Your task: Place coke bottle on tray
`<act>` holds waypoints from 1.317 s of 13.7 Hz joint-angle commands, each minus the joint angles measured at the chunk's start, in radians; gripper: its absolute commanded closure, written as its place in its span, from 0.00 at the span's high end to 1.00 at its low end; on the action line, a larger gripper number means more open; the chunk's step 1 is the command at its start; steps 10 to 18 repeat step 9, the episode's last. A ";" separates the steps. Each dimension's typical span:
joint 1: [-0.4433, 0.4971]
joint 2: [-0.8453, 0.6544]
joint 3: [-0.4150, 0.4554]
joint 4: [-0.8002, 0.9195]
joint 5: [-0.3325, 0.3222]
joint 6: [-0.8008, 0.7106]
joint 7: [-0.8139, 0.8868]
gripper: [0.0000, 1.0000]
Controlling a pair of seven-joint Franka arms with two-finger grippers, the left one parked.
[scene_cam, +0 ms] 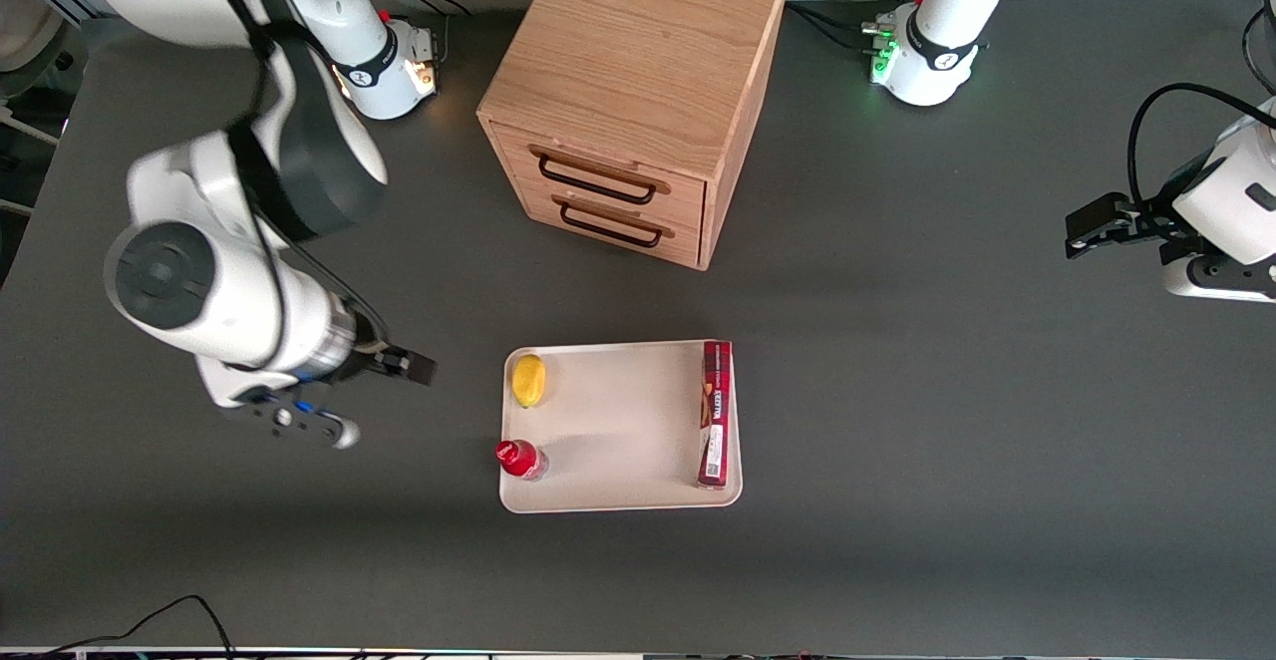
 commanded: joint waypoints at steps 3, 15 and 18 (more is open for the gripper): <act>-0.165 -0.492 0.013 -0.516 0.026 0.041 -0.245 1.00; -0.262 -0.540 0.022 -0.496 0.034 0.001 -0.271 1.00; -0.262 -0.540 0.022 -0.496 0.034 0.001 -0.271 1.00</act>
